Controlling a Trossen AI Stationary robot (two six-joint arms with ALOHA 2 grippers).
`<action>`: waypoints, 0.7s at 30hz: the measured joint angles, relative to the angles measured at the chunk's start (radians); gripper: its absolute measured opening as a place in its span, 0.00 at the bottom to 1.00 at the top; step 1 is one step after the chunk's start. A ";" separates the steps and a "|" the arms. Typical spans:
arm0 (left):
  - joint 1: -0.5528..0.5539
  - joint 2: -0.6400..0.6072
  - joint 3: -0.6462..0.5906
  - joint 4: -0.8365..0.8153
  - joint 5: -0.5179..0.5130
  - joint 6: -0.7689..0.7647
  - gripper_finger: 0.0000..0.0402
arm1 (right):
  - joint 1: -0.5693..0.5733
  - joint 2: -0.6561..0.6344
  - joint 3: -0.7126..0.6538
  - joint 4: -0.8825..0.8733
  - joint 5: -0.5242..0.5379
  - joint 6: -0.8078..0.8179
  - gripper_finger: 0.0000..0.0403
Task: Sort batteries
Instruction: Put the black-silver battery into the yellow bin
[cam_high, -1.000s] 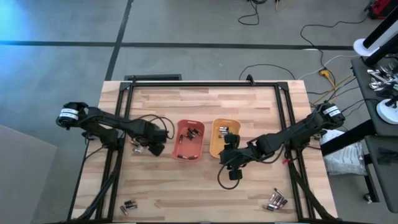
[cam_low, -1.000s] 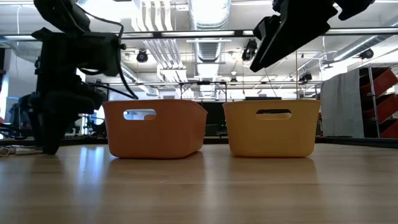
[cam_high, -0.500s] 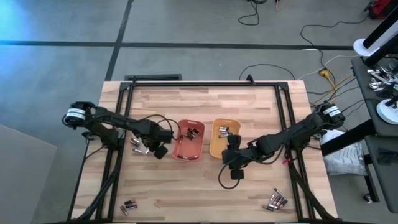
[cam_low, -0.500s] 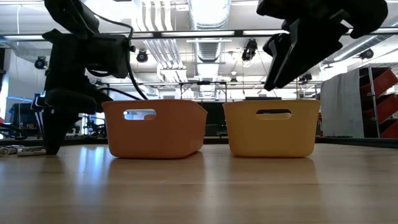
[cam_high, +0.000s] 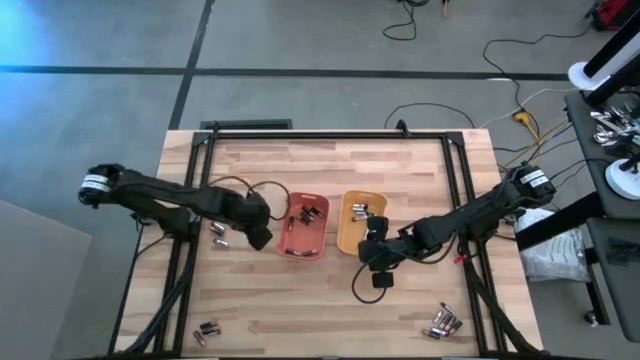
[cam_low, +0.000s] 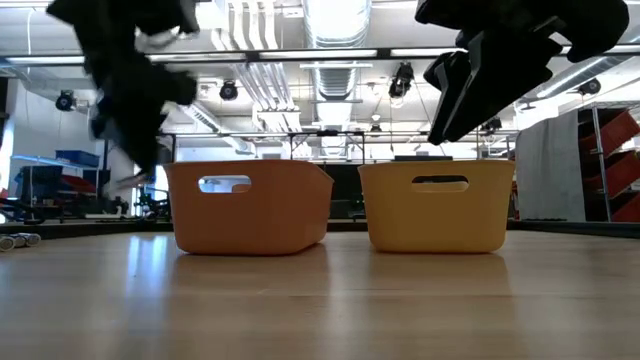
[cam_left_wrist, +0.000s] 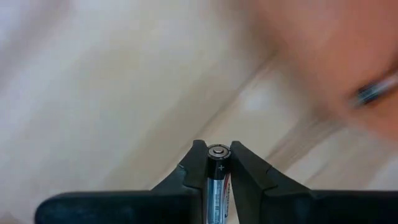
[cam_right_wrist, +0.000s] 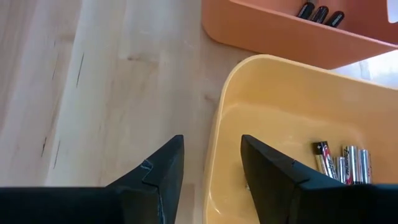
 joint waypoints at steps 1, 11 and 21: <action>-0.001 -0.020 0.019 0.010 -0.029 0.022 0.06 | 0.000 0.000 0.000 0.000 0.001 -0.008 0.37; -0.101 -0.055 0.119 0.657 -0.134 0.530 0.06 | -0.026 0.003 -0.015 0.390 0.384 -0.087 0.42; -0.145 0.015 0.060 1.153 -0.056 0.808 0.06 | -0.083 0.005 -0.021 0.855 0.104 -0.216 0.46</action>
